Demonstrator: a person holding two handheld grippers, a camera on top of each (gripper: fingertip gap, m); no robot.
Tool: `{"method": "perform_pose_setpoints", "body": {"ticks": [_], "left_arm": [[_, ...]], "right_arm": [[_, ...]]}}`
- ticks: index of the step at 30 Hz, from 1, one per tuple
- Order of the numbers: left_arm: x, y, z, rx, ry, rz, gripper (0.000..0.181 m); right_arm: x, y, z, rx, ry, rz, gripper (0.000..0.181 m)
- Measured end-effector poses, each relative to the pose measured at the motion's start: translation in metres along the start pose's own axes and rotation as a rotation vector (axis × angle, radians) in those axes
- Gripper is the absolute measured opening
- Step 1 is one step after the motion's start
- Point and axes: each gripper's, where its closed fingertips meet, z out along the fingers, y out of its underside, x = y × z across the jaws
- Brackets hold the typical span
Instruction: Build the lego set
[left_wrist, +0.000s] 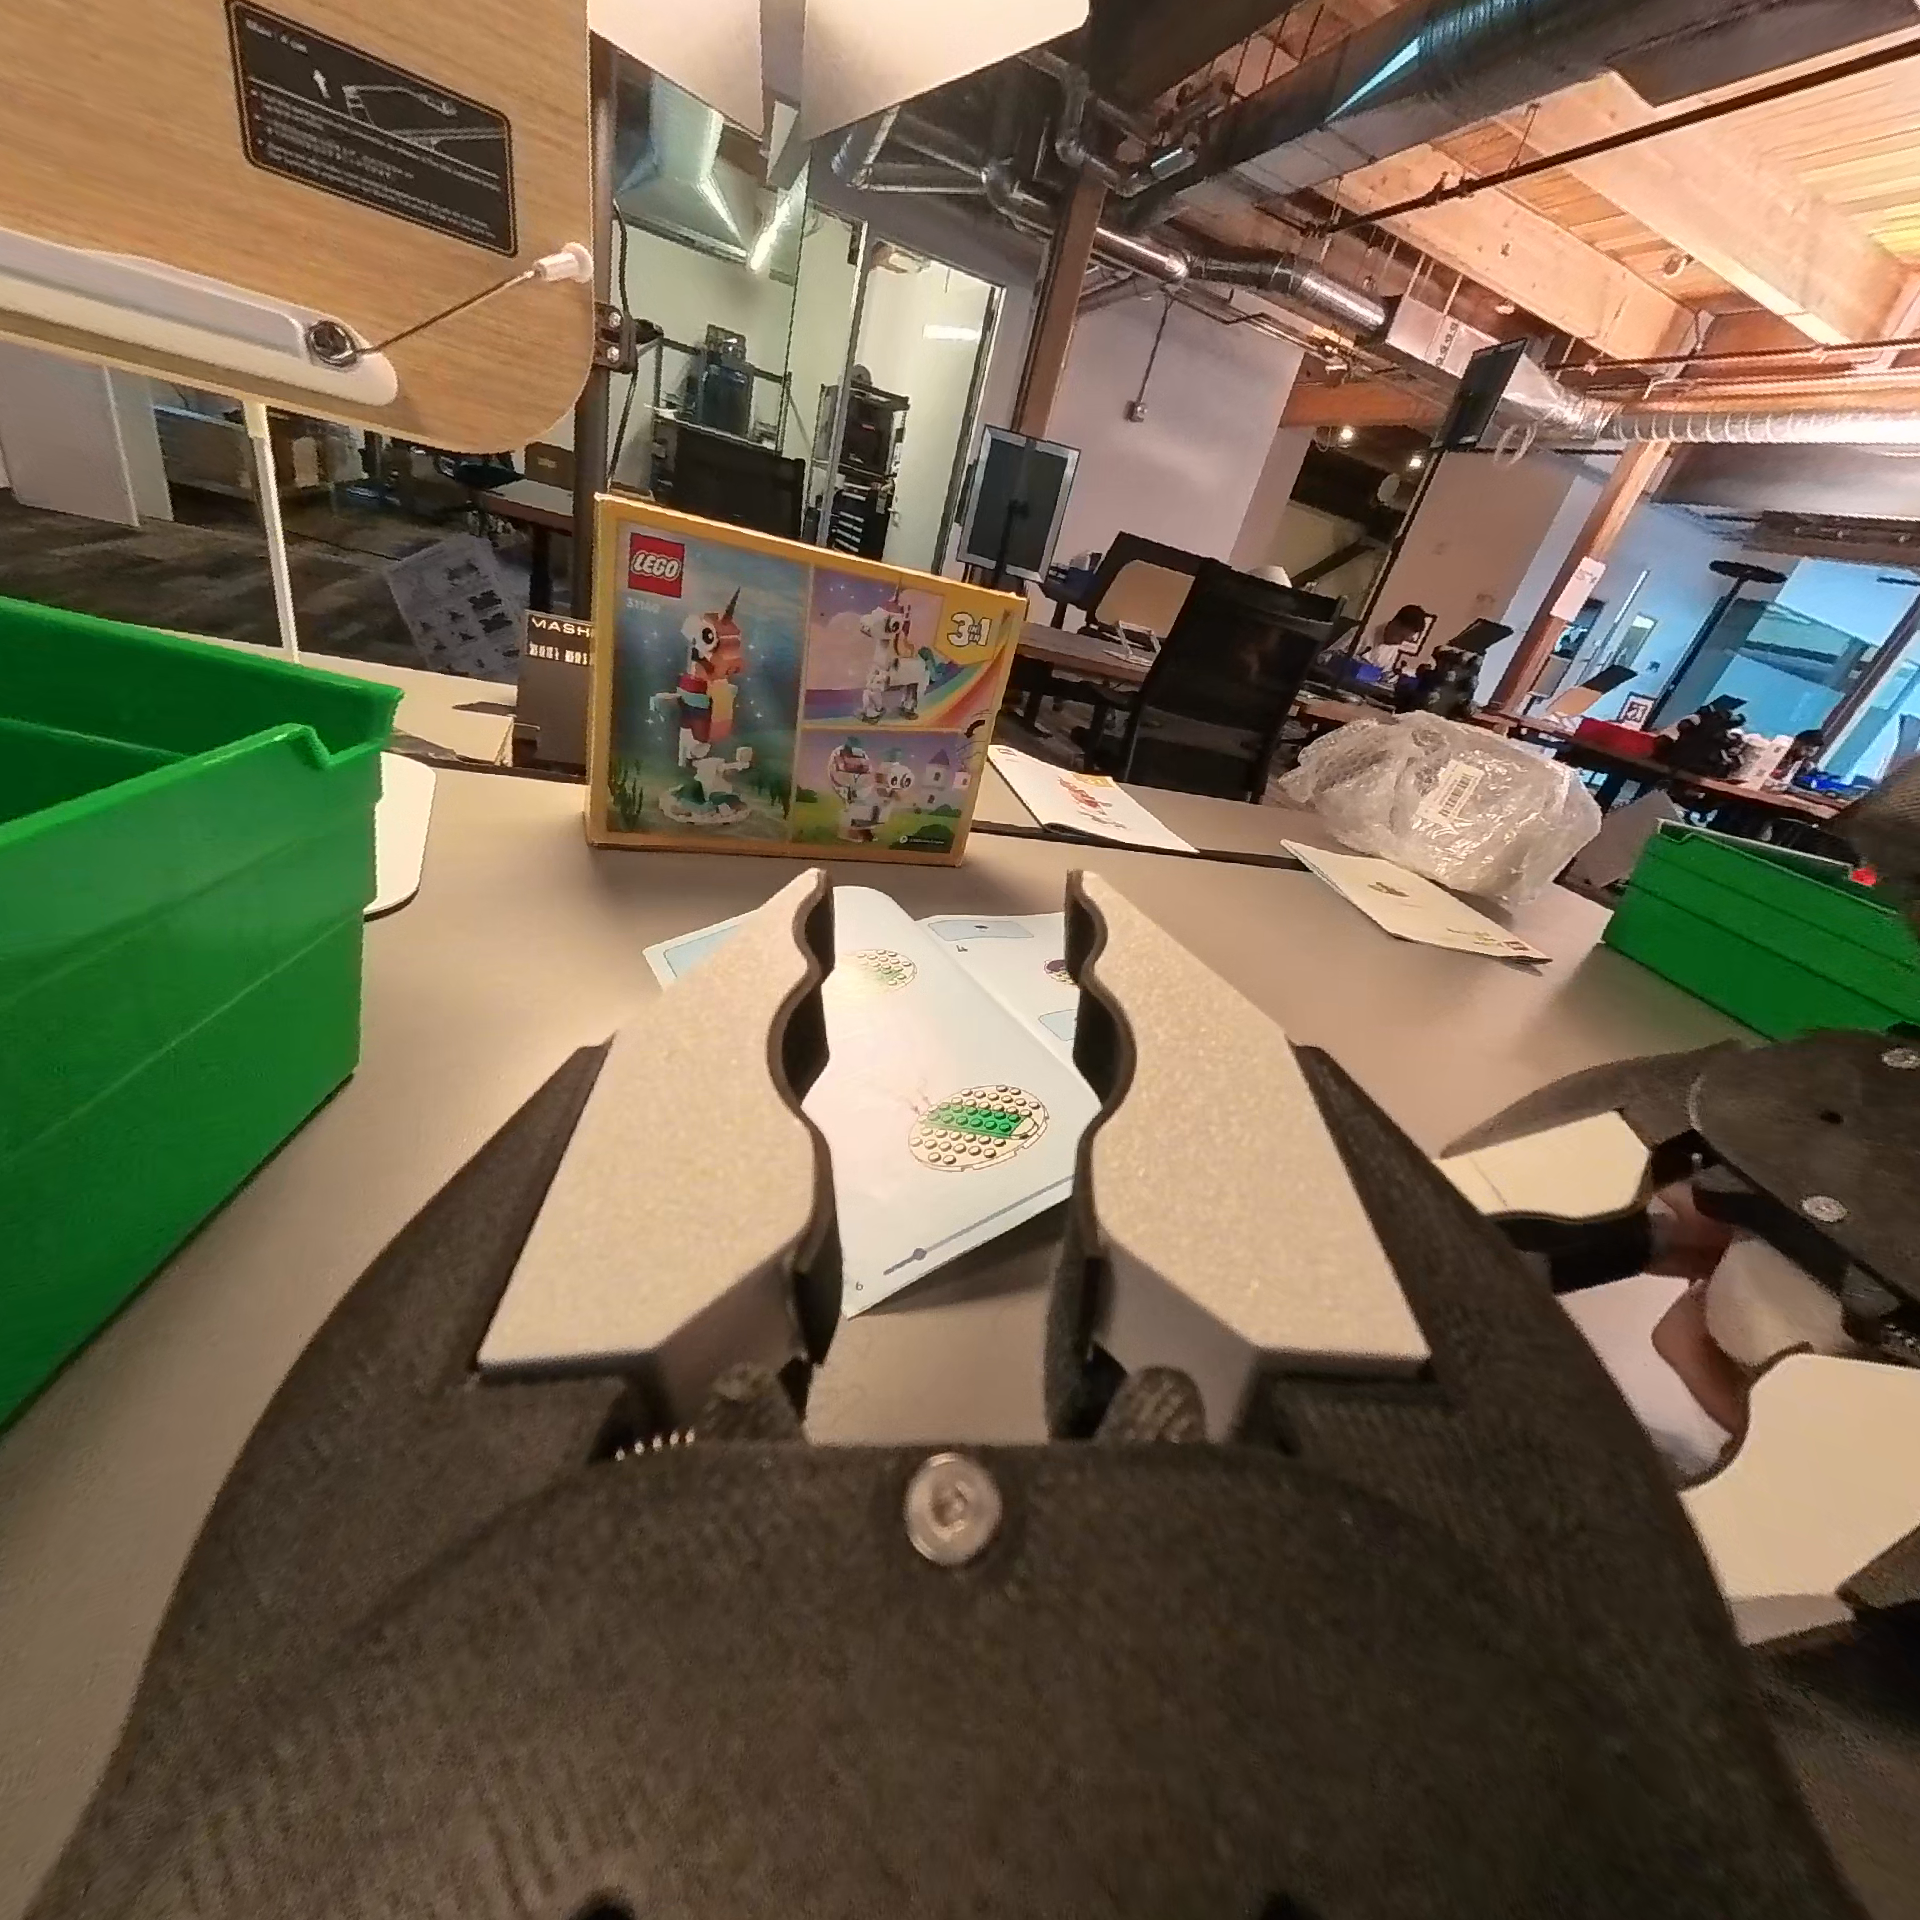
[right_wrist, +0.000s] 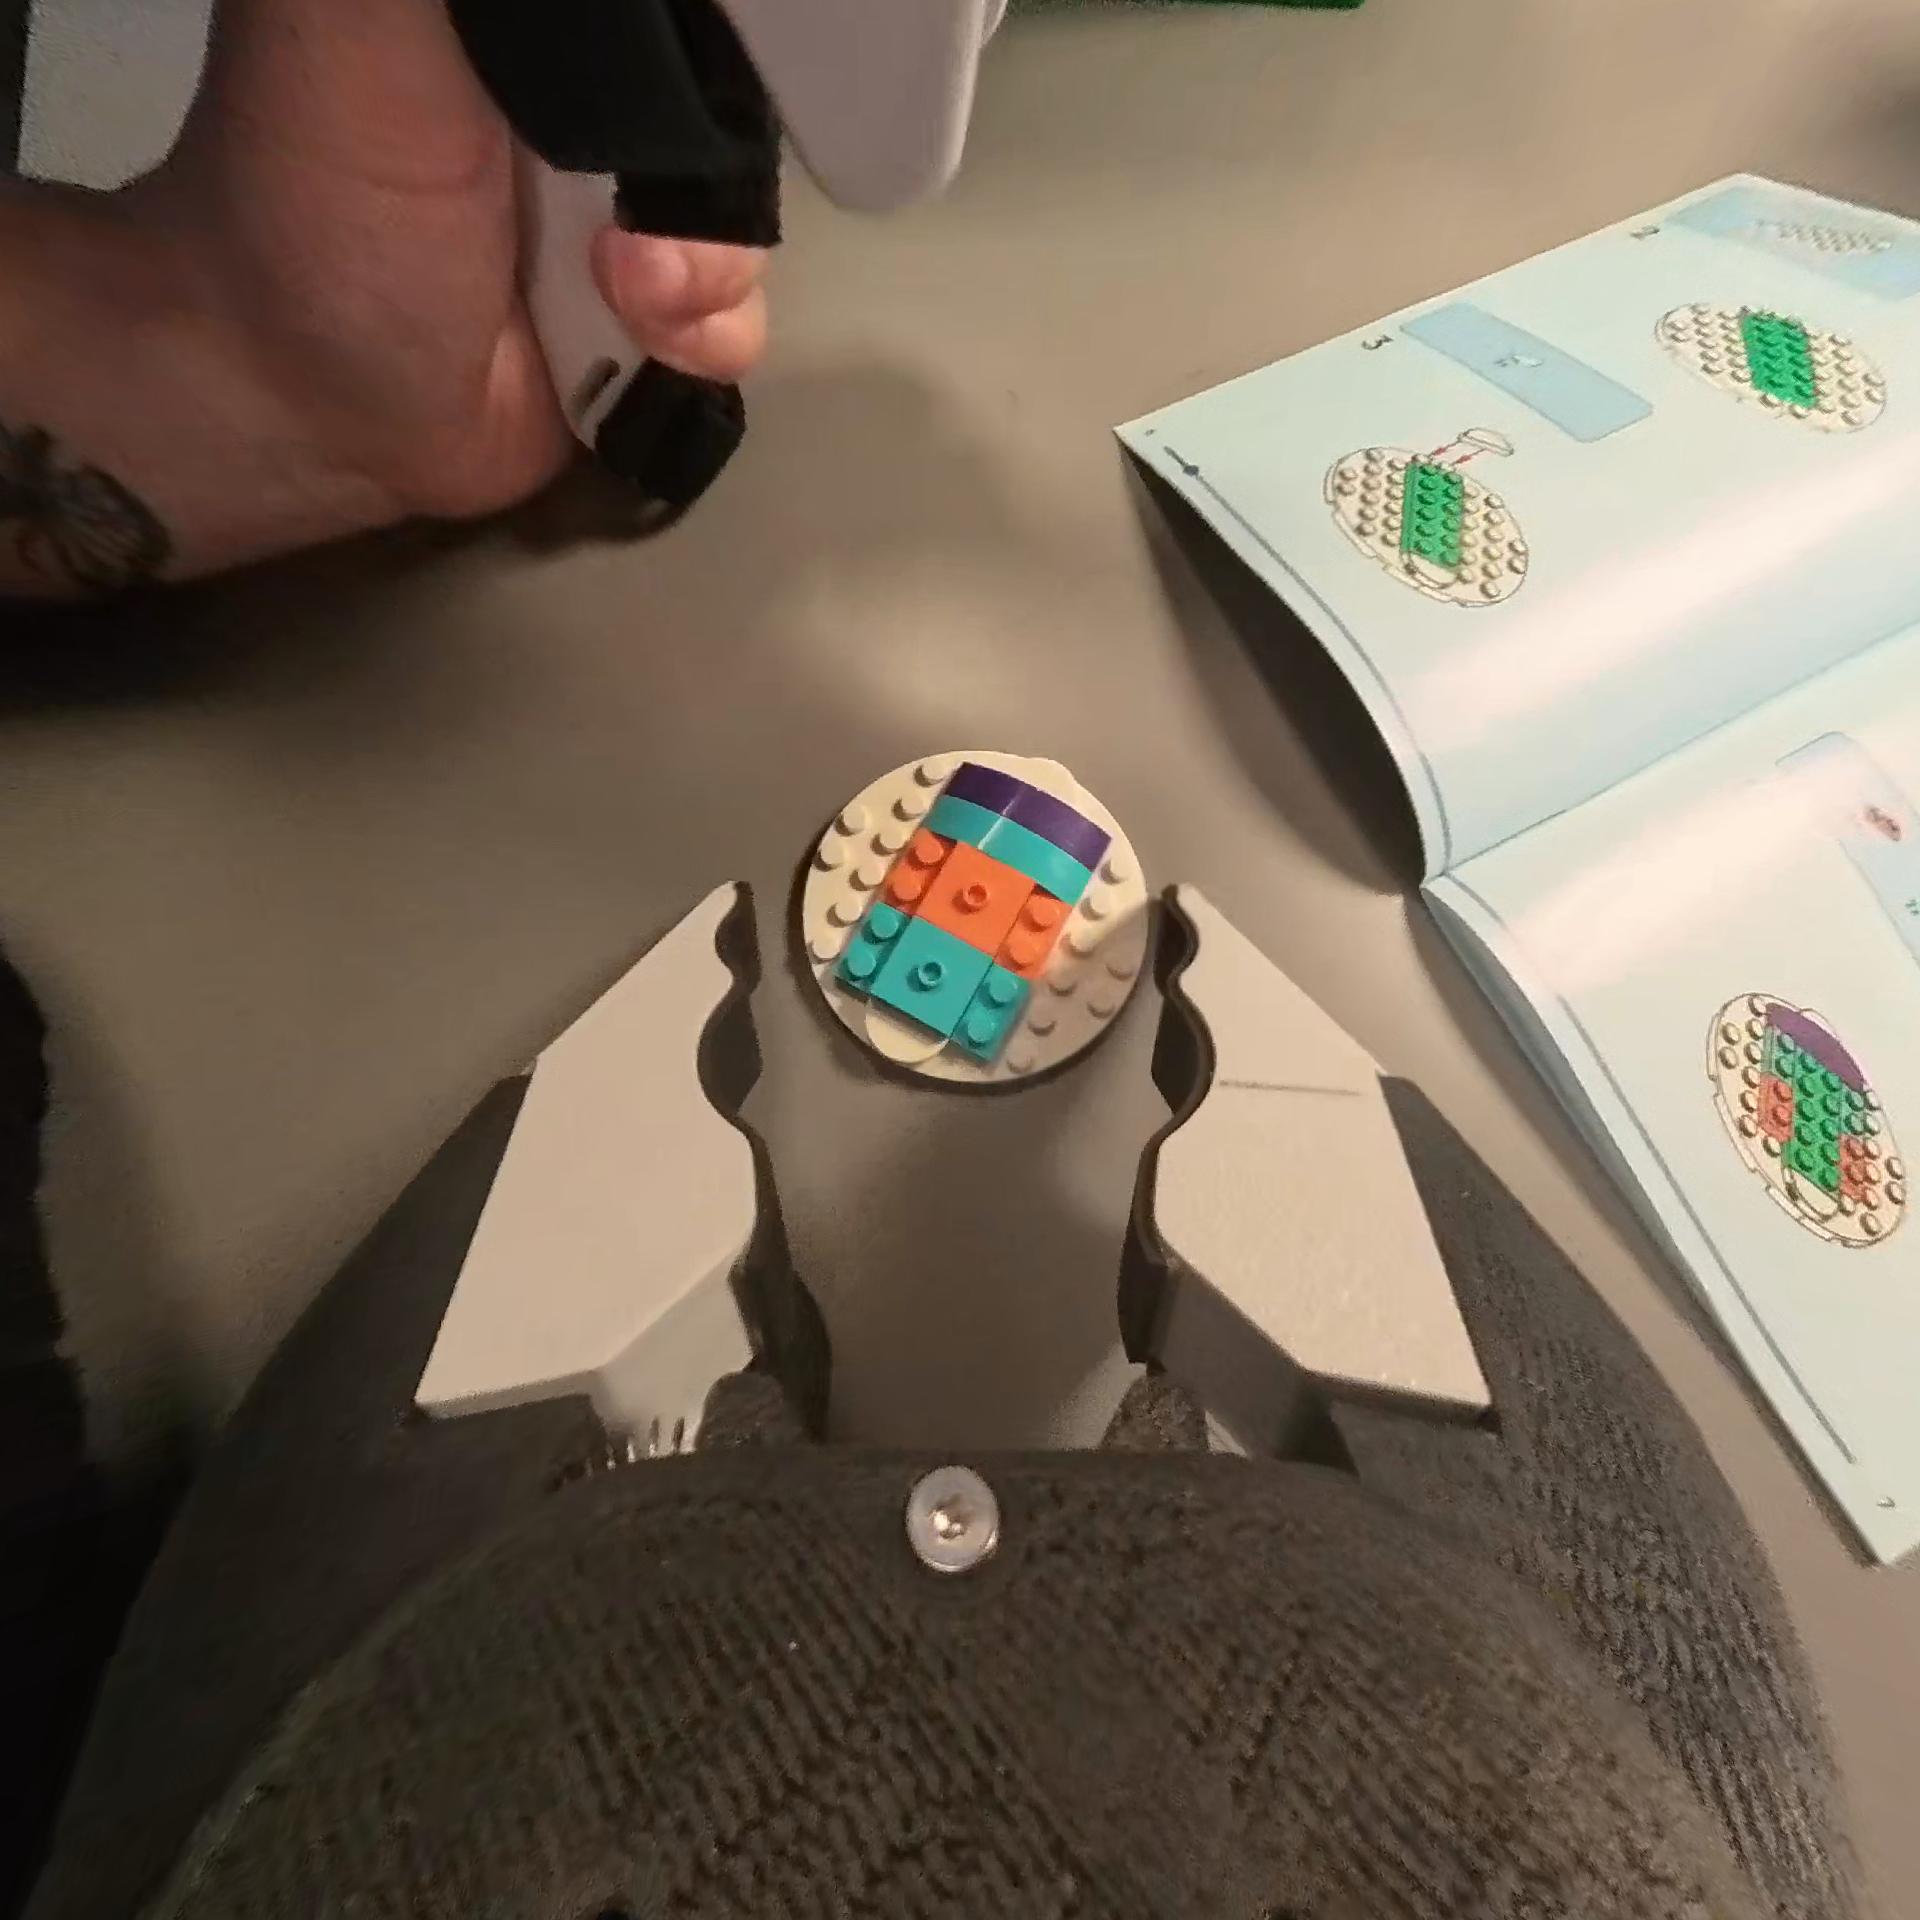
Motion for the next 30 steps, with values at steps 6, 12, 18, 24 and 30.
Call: {"method": "perform_pose_setpoints", "body": {"ticks": [6,12,18,24,30], "left_arm": [[0.0,0.0,0.0,-0.001,0.0,0.001,0.043],[0.004,0.0,0.0,-0.003,0.023,0.002,0.044],[0.065,0.029,0.001,-0.233,0.462,-0.254,0.055],[0.101,0.06,-0.005,-0.482,0.655,-0.333,0.045],[0.104,0.067,-0.005,-0.535,0.672,-0.35,0.023]], "right_arm": [[0.0,0.001,-0.003,0.005,-0.006,-0.004,0.063],[0.022,-0.007,-0.013,0.1,0.102,-0.063,0.063],[0.046,-0.042,-0.056,0.41,0.286,-0.263,0.063],[0.043,-0.048,-0.066,0.52,0.316,-0.427,0.063],[0.036,-0.05,-0.057,0.524,0.291,-0.511,0.063]]}}
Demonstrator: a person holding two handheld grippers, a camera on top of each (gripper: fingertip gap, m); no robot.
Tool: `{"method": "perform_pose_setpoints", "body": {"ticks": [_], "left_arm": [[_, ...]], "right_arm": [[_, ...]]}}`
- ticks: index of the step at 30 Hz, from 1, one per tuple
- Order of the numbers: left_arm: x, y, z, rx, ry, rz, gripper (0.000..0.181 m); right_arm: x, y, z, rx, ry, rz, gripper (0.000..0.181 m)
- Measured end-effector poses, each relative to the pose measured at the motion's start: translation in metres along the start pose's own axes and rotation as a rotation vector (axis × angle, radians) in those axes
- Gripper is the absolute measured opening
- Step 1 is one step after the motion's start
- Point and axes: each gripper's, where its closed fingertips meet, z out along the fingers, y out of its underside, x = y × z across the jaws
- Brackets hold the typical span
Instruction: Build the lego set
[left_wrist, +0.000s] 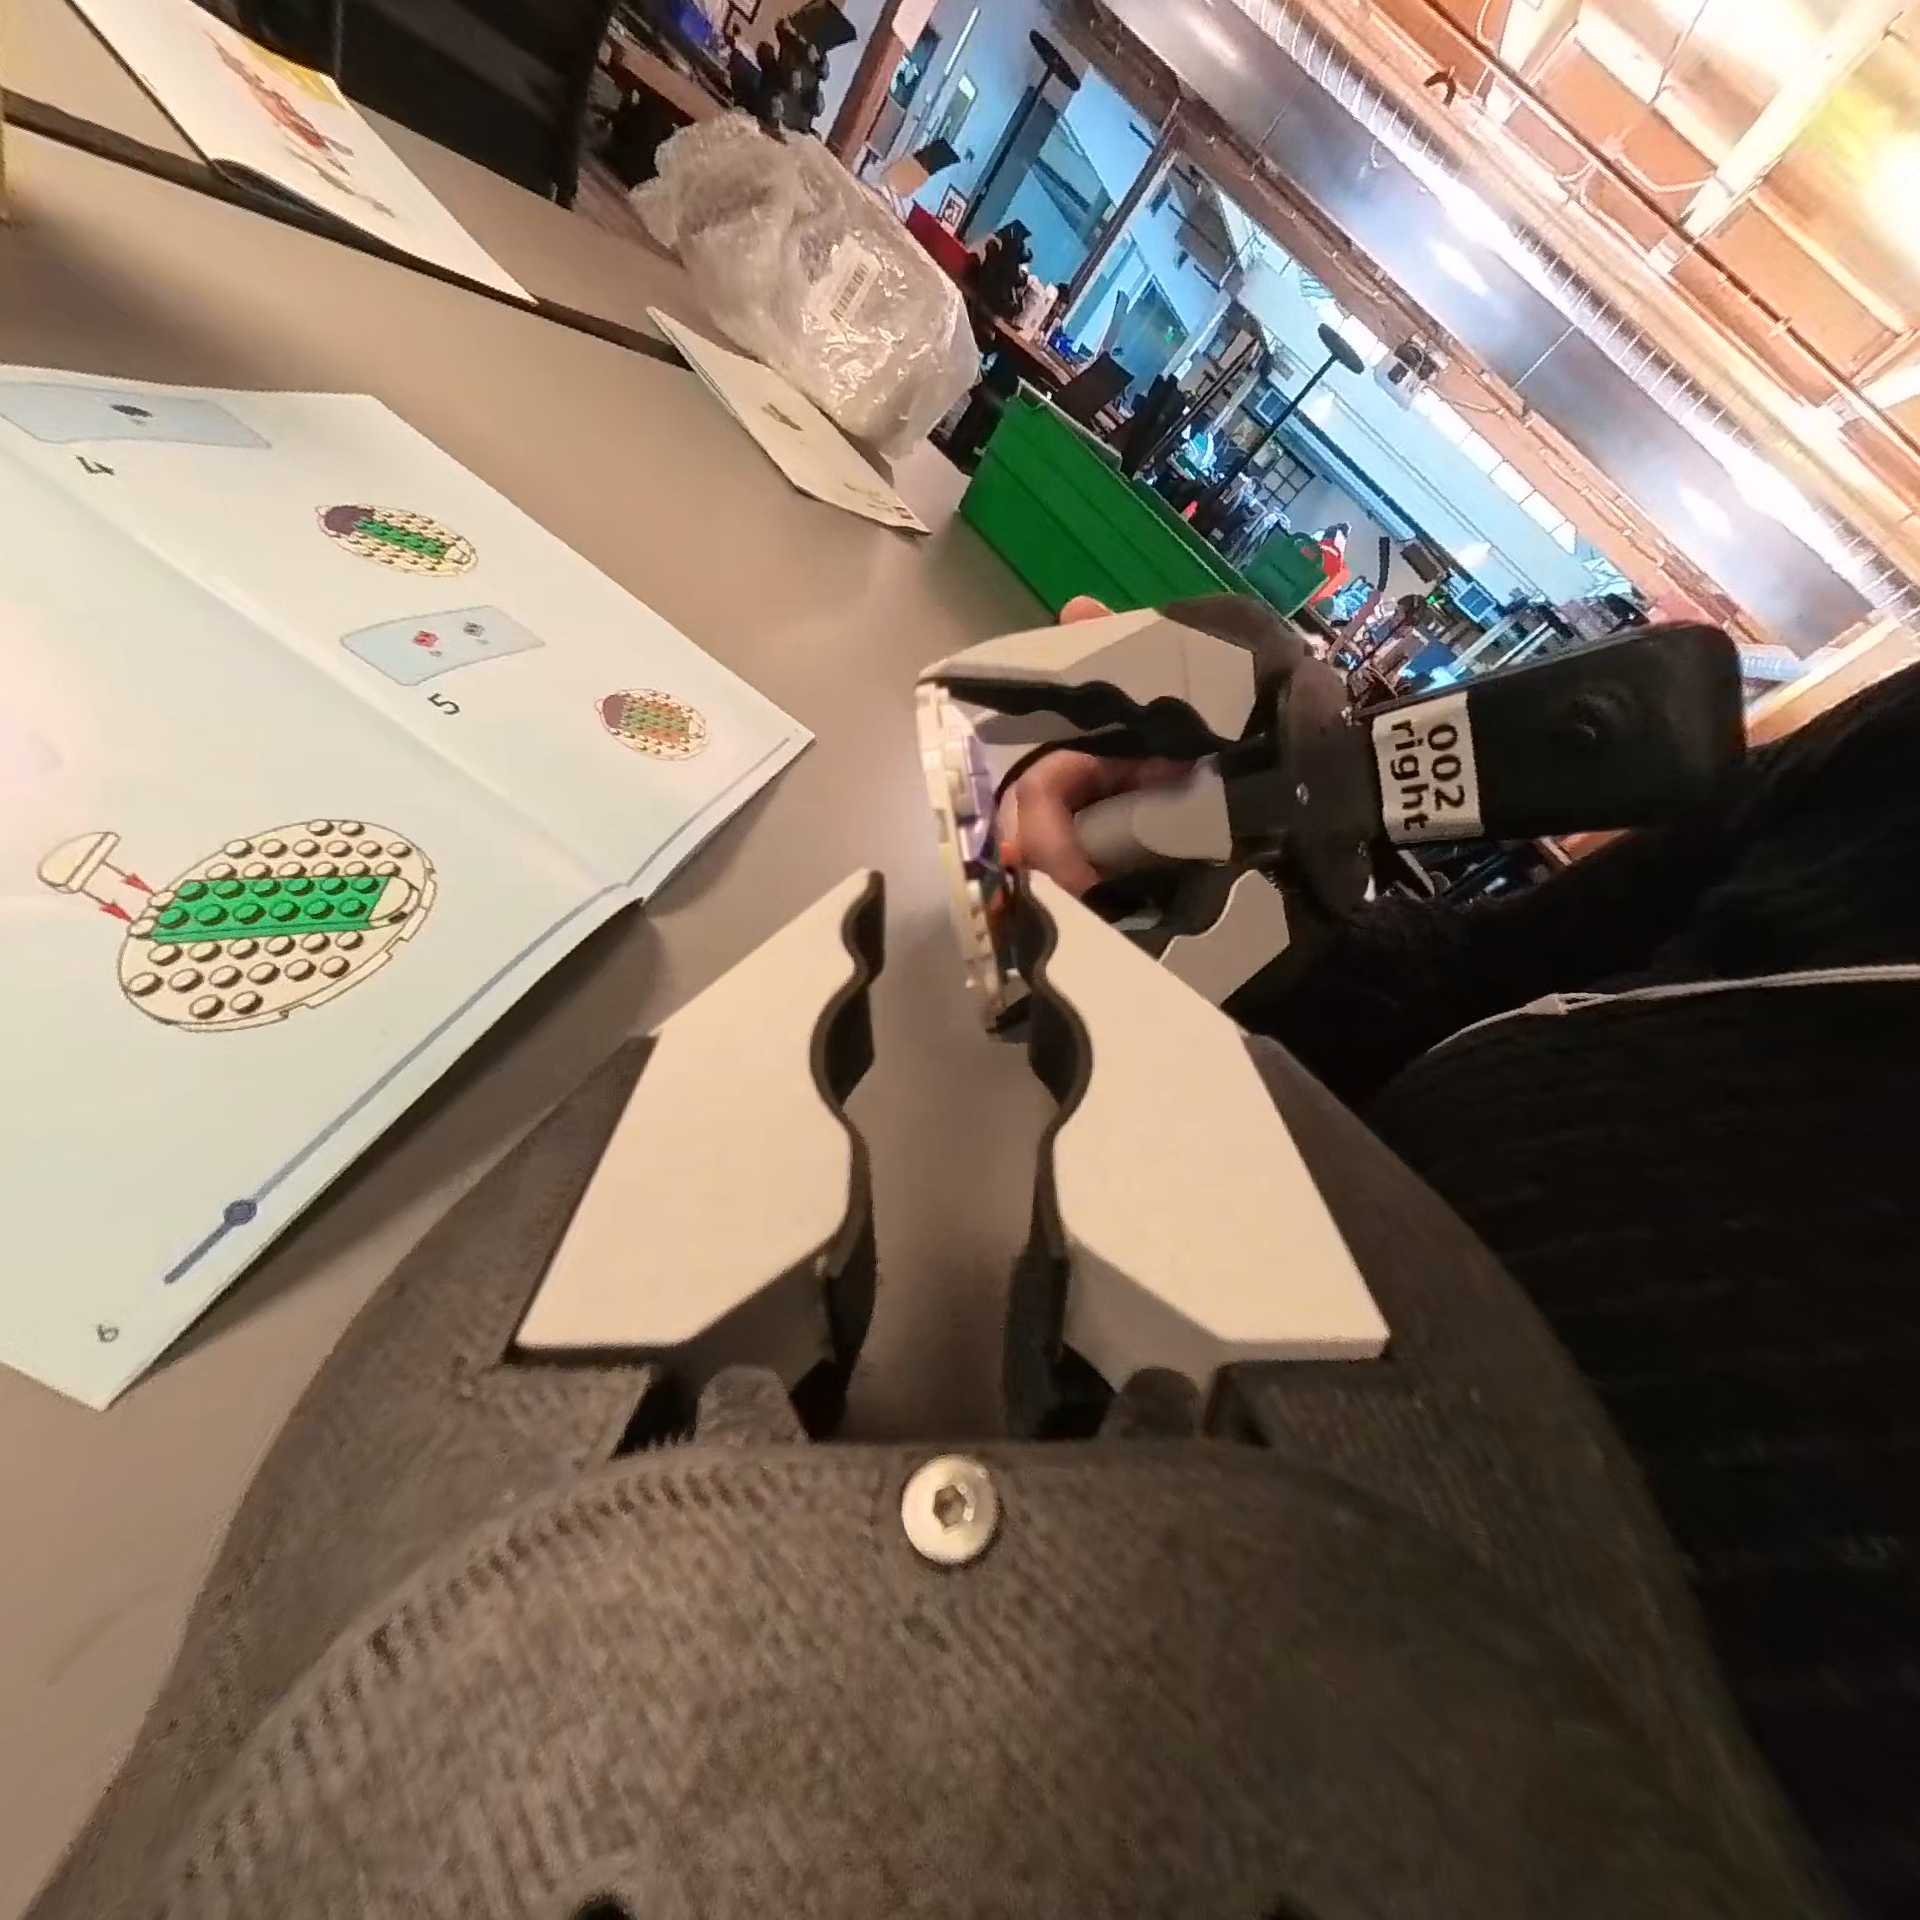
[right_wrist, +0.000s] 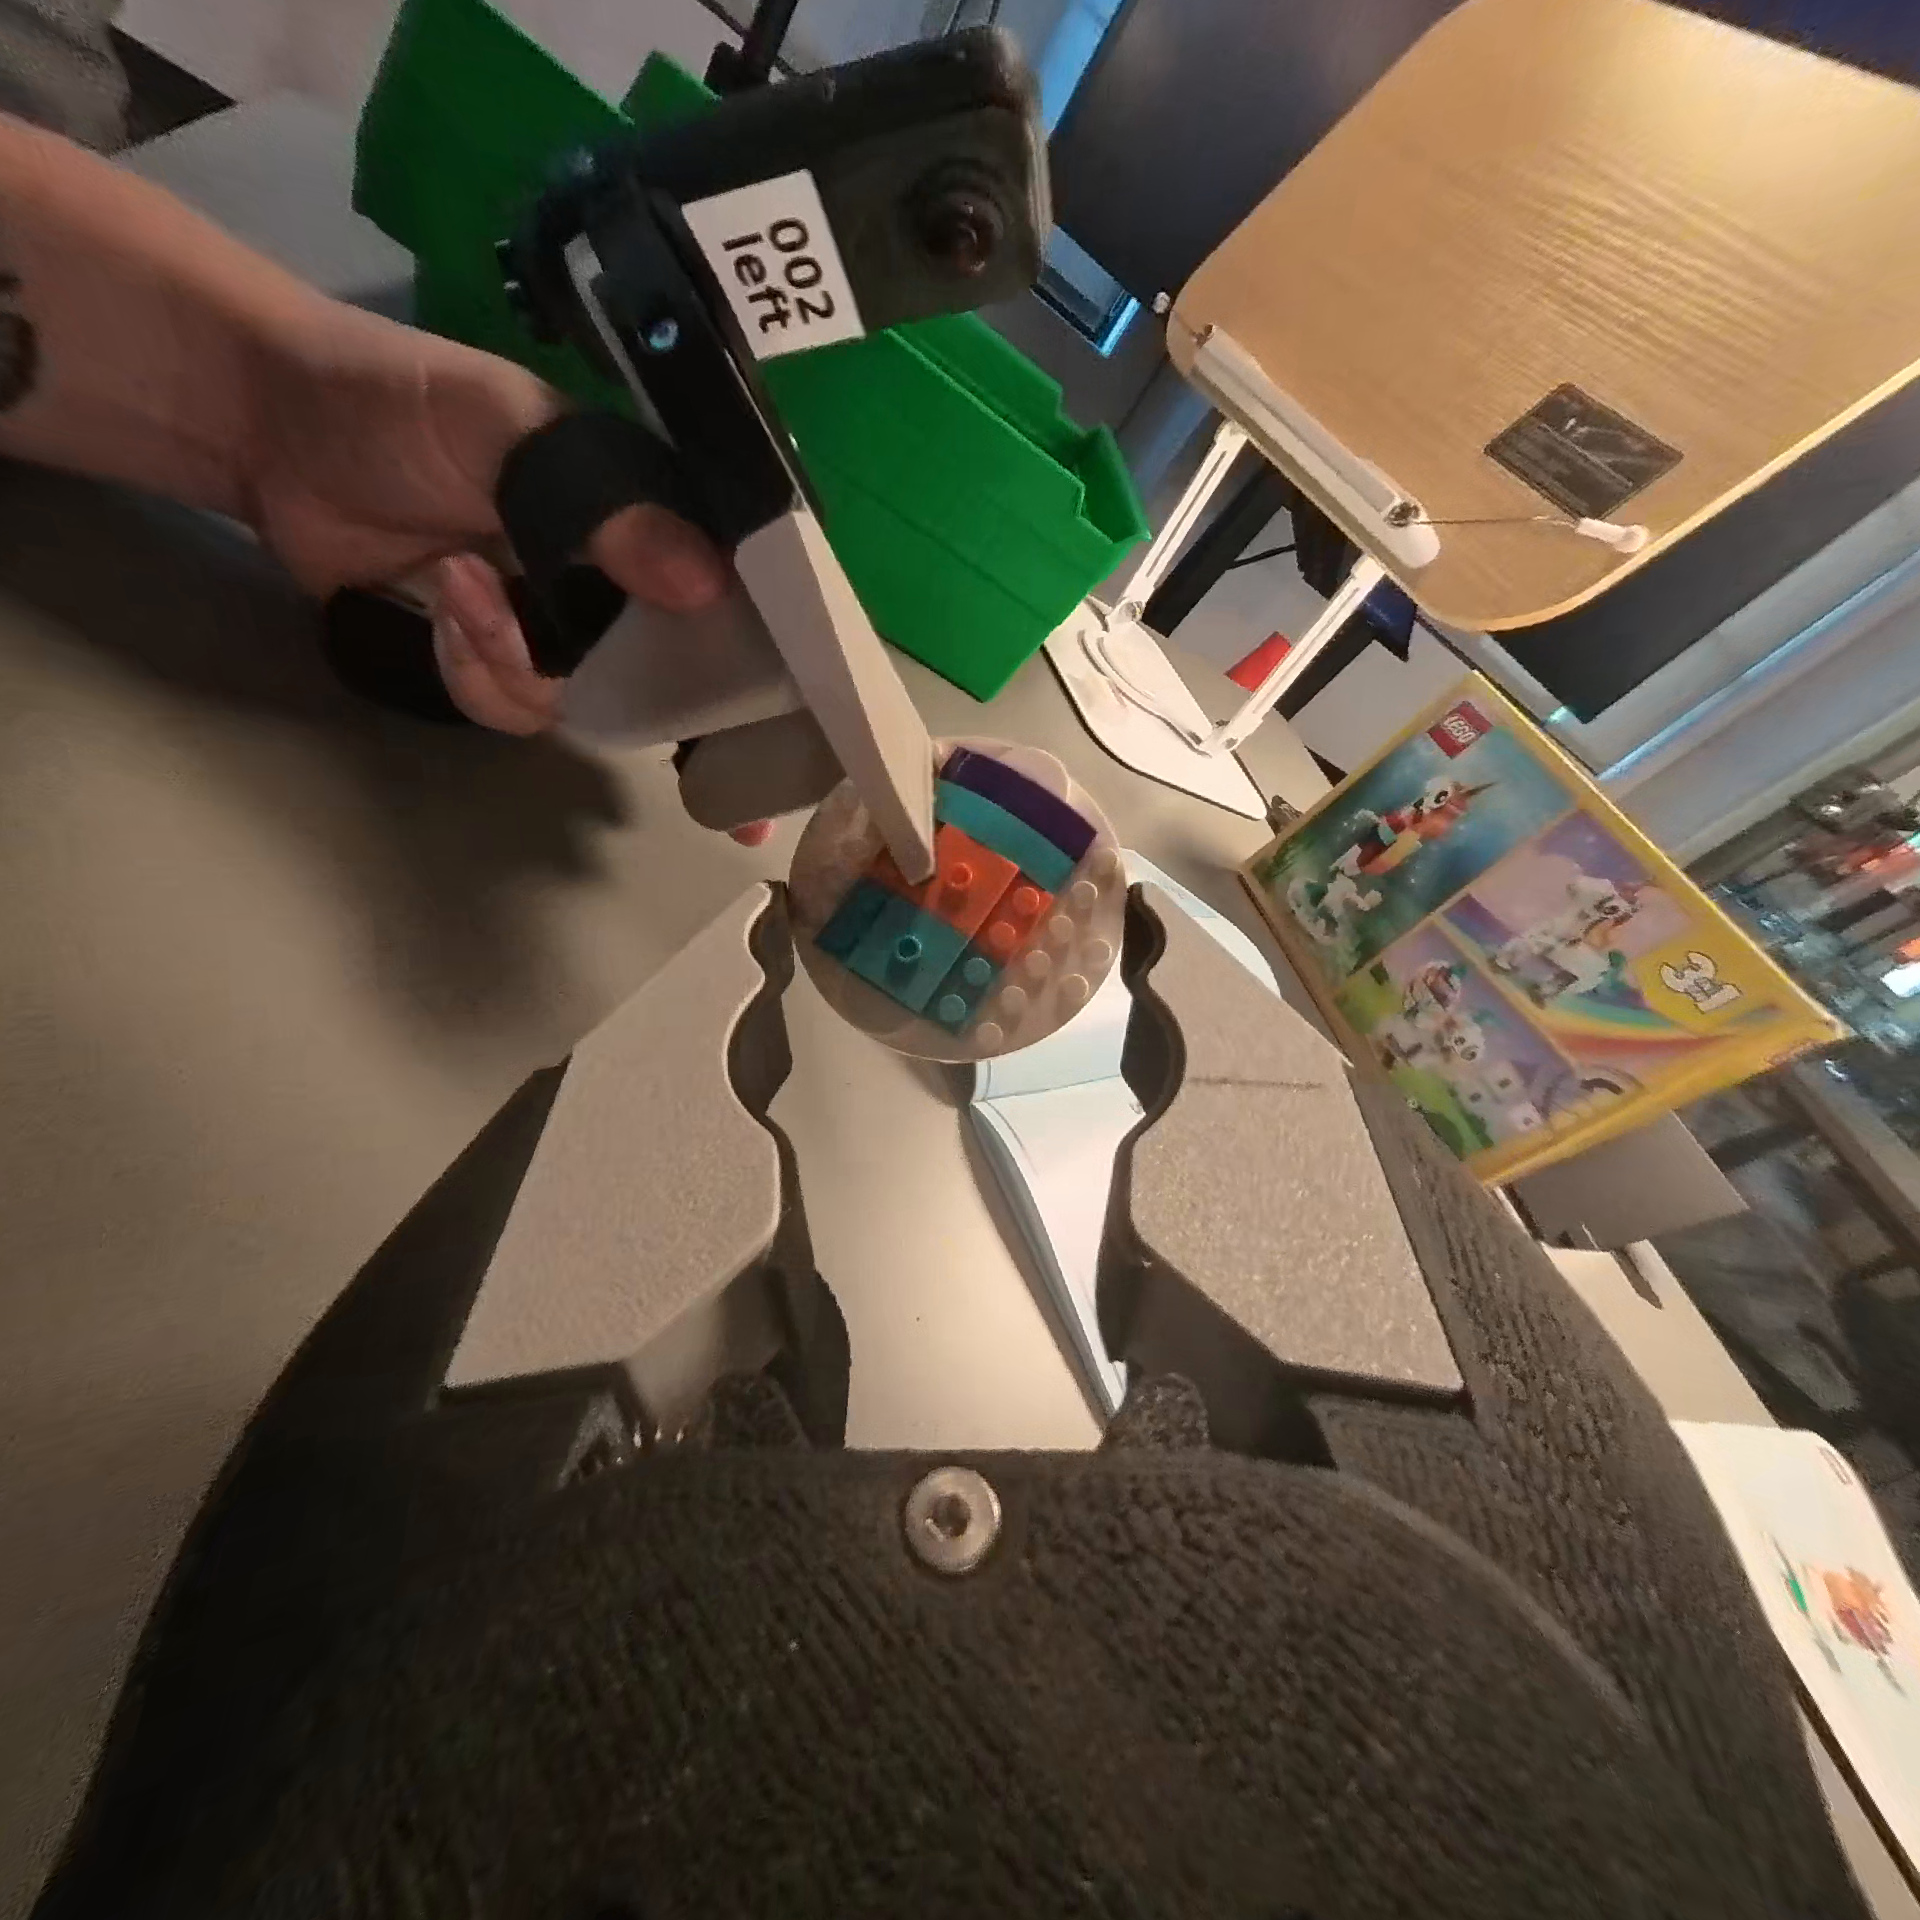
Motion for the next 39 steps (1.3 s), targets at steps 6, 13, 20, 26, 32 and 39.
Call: {"method": "perform_pose_setpoints", "body": {"ticks": [6,13,20,26,32,39], "left_arm": [[0.002,0.007,0.005,-0.053,0.009,0.009,0.01],[0.002,-0.001,0.0,0.012,-0.006,0.027,0.008],[0.016,-0.005,-0.004,0.053,0.087,0.05,0.008],[0.018,-0.002,-0.002,0.04,0.096,0.055,0.008],[0.013,-0.009,-0.005,0.087,0.059,0.047,0.012],[0.025,-0.022,-0.01,0.204,0.13,0.055,0.018]], "right_arm": [[-0.001,0.003,0.004,-0.003,-0.012,0.01,0.063],[0.015,0.003,-0.003,0.06,-0.077,0.351,0.06],[0.013,-0.014,-0.011,0.228,-0.457,1.005,0.018],[0.022,-0.015,-0.012,0.255,-0.502,1.077,0.005],[0.027,-0.019,-0.006,0.272,-0.576,1.133,0.003],[0.036,-0.028,-0.005,0.458,-0.625,1.395,0.003]]}}
